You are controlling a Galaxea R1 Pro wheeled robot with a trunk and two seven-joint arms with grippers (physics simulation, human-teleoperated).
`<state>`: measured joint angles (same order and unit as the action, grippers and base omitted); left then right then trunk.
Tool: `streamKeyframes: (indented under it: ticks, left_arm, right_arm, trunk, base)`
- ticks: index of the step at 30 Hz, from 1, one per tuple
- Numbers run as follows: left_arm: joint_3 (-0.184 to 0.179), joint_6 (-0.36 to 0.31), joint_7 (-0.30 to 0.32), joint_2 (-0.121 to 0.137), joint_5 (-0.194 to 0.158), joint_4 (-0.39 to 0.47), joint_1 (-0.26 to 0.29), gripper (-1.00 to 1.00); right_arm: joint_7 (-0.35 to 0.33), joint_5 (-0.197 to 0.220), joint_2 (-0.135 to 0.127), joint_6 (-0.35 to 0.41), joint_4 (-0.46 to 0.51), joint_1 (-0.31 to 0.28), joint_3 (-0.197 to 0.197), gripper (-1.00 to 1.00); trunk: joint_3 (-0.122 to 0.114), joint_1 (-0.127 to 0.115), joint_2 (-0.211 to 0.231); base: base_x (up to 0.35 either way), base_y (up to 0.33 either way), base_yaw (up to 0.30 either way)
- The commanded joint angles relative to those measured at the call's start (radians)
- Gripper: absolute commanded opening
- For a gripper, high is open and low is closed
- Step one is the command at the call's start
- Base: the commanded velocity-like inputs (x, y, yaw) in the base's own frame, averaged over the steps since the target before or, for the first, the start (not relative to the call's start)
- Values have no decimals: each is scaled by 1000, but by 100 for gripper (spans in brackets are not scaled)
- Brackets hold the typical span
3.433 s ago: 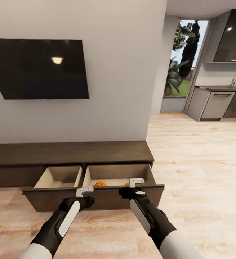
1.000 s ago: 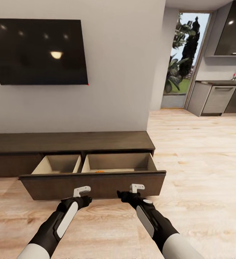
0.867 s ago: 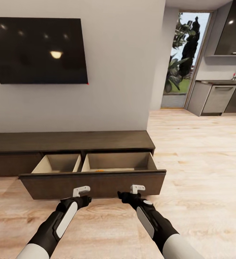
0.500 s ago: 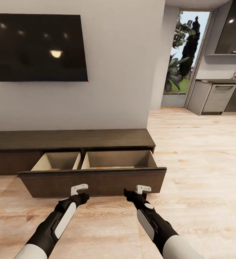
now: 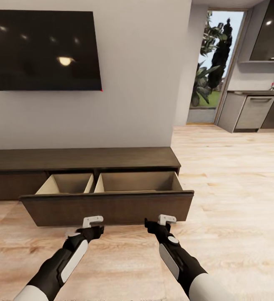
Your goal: Place each of the two pumpkins and all three candles from the living room inside a cabinet in the living room (use any cabinet), then make sure every cabinet is closed, and position the cauldron so it is next to a table in the living room.
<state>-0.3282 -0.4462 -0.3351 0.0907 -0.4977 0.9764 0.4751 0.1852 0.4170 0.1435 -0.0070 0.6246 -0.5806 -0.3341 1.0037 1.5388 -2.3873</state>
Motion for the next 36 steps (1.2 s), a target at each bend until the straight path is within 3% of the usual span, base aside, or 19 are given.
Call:
streamKeyframes:
  ticks: [1, 5, 15, 20, 22, 28, 33, 36]
  left_arm:
    - [-26, 17, -9, 8, -11, 0, 1, 100]
    - [-70, 58, -4, 18, -14, -2, 0, 100]
    - [-87, 67, -2, 19, -14, -13, -1, 100]
    - [-92, 69, -2, 21, -11, -31, -1, 100]
    - [-92, 69, -2, 26, -11, -32, 0, 100]
    - [-92, 69, -4, 27, -10, -33, 0, 100]
    - [-95, 110, -7, 24, -10, -32, 0, 100]
    - [-96, 143, -7, 23, -9, -33, 0, 100]
  right_arm:
    - [8, 10, -1, -8, 1, -1, -6, 100]
    - [8, 10, -1, -20, 1, -1, -6, 100]
    - [4, -6, -2, -5, 5, -1, -12, 100]
    - [3, -10, -2, 107, 5, -1, -27, 100]
    - [-1, -11, -3, 113, 4, -1, -28, 100]
    - [-5, -13, -7, 82, 5, -1, -28, 100]
    - [-4, -11, -16, -36, 4, -1, -27, 100]
    - [7, -23, -14, -66, 5, -1, -28, 100]
  trunk:
    - [4, 4, -8]
    - [17, 19, -36]
    - [48, 57, -106]
    - [67, 63, -114]
    - [74, 64, -114]
    - [98, 67, -116]
    - [113, 68, -116]
    - [113, 68, -116]
  base:
    - [0, 0, 0]
    - [0, 0, 0]
    - [0, 0, 0]
    - [0, 0, 0]
    - [0, 0, 0]
    - [0, 0, 0]
    - [0, 0, 0]
    - [0, 0, 0]
